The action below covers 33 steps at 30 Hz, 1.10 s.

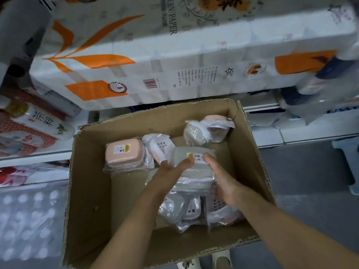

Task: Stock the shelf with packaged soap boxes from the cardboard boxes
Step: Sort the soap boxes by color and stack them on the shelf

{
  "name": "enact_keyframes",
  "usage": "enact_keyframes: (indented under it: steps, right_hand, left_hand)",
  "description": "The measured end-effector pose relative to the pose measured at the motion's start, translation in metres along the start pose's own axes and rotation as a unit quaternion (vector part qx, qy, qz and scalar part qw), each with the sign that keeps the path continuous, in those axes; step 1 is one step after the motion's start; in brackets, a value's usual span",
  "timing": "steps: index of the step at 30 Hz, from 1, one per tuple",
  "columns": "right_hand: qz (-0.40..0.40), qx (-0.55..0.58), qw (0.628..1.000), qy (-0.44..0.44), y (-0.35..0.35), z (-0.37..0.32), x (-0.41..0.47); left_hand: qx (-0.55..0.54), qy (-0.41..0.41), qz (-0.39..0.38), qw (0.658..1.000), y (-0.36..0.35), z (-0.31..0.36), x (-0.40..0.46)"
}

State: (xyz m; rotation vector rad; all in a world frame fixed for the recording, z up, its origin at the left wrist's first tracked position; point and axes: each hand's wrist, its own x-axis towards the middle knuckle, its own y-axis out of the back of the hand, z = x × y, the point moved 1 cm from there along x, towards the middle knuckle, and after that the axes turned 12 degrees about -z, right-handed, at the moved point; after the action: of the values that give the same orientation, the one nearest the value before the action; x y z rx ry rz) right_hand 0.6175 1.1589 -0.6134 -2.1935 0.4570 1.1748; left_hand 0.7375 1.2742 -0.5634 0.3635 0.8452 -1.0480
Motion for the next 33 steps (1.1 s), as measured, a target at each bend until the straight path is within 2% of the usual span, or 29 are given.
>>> enact_keyframes:
  steps: [5, 9, 11, 14, 18, 21, 23, 26, 28, 30, 31, 33]
  right_hand:
    - [0.007, -0.084, 0.996, -0.029, -0.015, -0.004, -0.012]
    - [0.010, -0.098, 0.993, 0.070, 0.008, -0.014, -0.045]
    - [0.071, -0.084, 0.989, 0.104, 0.019, -0.020, -0.043]
    - [0.173, -0.104, 0.975, 0.096, 0.031, -0.019, -0.024]
    - [0.204, -0.134, 0.962, 0.123, 0.033, -0.015, -0.011]
    - [0.226, -0.215, 0.942, 0.124, 0.028, -0.017, -0.021]
    - [0.258, -0.303, 0.901, 0.173, 0.024, -0.014, -0.034]
    - [0.305, -0.471, 0.770, 0.303, 0.008, -0.014, -0.060]
    - [0.262, -0.557, 0.701, 0.360, -0.004, -0.015, -0.064]
    - [0.184, -0.611, 0.683, 0.355, -0.018, -0.011, -0.055]
    - [0.146, -0.633, 0.683, 0.334, -0.027, -0.009, -0.049]
    - [0.091, -0.656, 0.684, 0.307, -0.042, -0.004, -0.031]
  left_hand:
    - [-0.064, -0.026, 0.014, 0.998, 0.009, -0.010, -0.024]
    - [-0.071, -0.037, -0.024, 0.996, -0.007, -0.004, -0.006]
    - [-0.073, -0.023, -0.042, 0.996, -0.020, -0.003, 0.012]
    - [-0.087, -0.001, -0.050, 0.995, -0.036, -0.012, 0.038]
    - [-0.062, -0.012, -0.023, 0.998, -0.036, -0.025, 0.058]
    - [-0.014, -0.041, 0.016, 0.999, -0.031, -0.027, 0.059]
    - [0.060, -0.073, 0.088, 0.992, -0.024, -0.030, 0.053]
    - [0.174, -0.138, 0.252, 0.942, 0.006, -0.038, 0.038]
    - [0.216, -0.104, 0.334, 0.912, 0.033, -0.041, 0.028]
    - [0.220, -0.017, 0.355, 0.909, 0.059, -0.052, 0.023]
    - [0.204, 0.029, 0.339, 0.918, 0.068, -0.060, 0.023]
    - [0.180, 0.064, 0.260, 0.947, 0.075, -0.074, 0.021]
